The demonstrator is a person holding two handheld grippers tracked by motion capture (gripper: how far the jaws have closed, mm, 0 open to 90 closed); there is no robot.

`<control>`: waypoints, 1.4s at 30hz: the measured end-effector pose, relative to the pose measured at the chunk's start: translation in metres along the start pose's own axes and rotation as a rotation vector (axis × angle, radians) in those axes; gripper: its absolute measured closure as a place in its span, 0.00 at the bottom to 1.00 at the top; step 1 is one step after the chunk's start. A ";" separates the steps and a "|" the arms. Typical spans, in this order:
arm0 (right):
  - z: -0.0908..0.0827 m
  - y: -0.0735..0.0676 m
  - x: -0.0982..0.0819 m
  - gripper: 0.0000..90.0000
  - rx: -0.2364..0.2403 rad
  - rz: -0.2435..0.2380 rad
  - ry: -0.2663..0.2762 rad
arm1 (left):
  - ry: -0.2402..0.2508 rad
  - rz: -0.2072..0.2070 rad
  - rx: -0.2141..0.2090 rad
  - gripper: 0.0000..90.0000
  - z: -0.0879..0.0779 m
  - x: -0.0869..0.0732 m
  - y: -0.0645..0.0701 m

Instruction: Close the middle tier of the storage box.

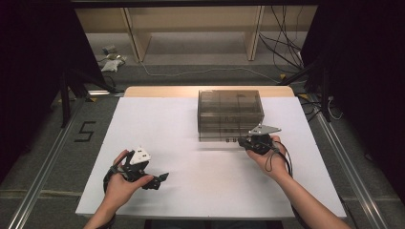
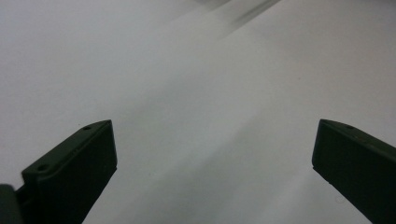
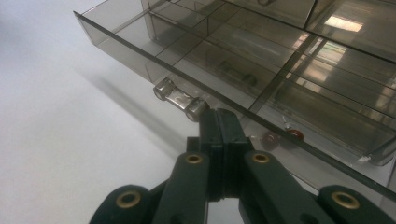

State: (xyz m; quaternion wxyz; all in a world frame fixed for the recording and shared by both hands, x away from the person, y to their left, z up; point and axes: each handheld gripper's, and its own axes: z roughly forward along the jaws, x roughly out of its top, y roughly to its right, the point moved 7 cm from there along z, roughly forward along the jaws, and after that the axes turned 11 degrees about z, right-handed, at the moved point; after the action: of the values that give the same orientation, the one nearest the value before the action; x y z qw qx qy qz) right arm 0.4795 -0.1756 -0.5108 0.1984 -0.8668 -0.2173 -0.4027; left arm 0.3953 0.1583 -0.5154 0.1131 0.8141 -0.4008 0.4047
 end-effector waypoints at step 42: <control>0.002 0.007 0.010 1.00 -0.019 0.025 0.035 | 0.000 -0.003 0.001 0.00 0.000 0.000 0.000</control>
State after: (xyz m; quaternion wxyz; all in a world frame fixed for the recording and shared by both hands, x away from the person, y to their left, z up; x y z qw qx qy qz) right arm 0.4898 -0.1782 -0.5054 0.1989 -0.8640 -0.1992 -0.4175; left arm 0.3954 0.1583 -0.5153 0.1132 0.8149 -0.3993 0.4046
